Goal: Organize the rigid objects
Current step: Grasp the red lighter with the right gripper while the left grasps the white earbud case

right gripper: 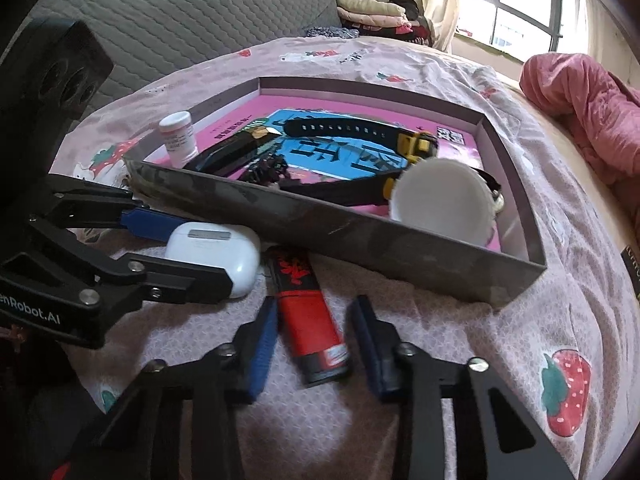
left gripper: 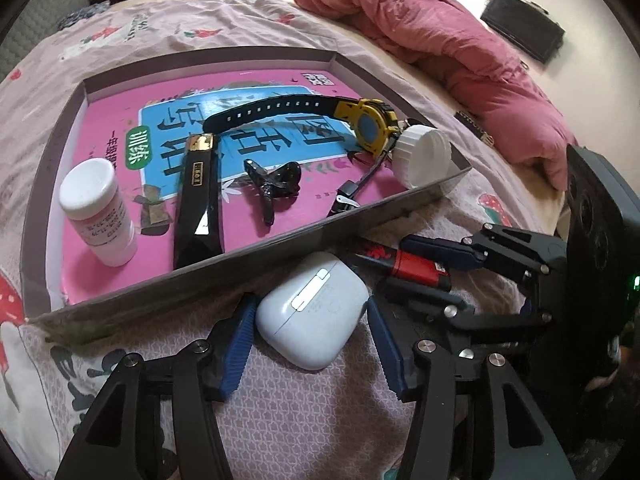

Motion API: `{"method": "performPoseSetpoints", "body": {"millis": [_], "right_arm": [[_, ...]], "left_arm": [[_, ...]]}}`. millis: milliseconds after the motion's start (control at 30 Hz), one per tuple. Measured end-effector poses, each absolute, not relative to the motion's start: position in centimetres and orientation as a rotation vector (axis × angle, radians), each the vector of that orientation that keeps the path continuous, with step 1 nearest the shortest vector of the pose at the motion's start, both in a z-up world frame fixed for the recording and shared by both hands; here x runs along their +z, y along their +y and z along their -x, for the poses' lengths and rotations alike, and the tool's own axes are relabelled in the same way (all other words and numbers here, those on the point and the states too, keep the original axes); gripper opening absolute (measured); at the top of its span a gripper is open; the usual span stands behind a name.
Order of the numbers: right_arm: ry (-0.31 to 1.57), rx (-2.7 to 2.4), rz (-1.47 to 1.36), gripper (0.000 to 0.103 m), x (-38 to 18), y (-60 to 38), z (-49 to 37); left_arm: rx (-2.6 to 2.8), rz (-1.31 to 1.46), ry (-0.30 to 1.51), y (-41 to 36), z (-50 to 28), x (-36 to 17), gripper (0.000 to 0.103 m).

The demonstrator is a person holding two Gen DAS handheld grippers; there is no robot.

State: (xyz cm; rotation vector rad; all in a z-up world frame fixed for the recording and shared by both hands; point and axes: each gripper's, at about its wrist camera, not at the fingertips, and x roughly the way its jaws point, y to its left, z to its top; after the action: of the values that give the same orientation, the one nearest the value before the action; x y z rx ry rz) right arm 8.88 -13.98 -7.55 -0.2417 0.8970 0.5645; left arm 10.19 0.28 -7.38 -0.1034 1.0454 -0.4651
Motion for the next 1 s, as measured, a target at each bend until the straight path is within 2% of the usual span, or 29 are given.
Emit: {"method": "performPoseSetpoints", "body": {"millis": [133, 433, 633, 800, 1000], "right_arm": [[0.903, 0.560, 0.234, 0.032, -7.3, -14.6, -8.8], [0.939, 0.536, 0.146, 0.031, -7.1, -16.6, -9.2], [0.931, 0.525, 0.169, 0.031, -7.3, -16.1, -9.2], [0.950, 0.526, 0.093, 0.030, -7.3, -17.2, -9.6], [0.936, 0.527, 0.128, 0.030, -7.0, -17.1, -9.4]], "left_arm": [[-0.477, 0.018, 1.021, -0.7, -10.1, -7.3, 0.058], [-0.509, -0.124, 0.996, -2.7, -10.6, -7.9, 0.062], [-0.408, -0.062, 0.982, -3.4, -10.6, -8.2, 0.067], [-0.287, 0.018, 0.989, -3.6, -10.9, -8.1, 0.065], [-0.183, 0.053, 0.999, -3.8, -10.6, -8.0, 0.065]]}}
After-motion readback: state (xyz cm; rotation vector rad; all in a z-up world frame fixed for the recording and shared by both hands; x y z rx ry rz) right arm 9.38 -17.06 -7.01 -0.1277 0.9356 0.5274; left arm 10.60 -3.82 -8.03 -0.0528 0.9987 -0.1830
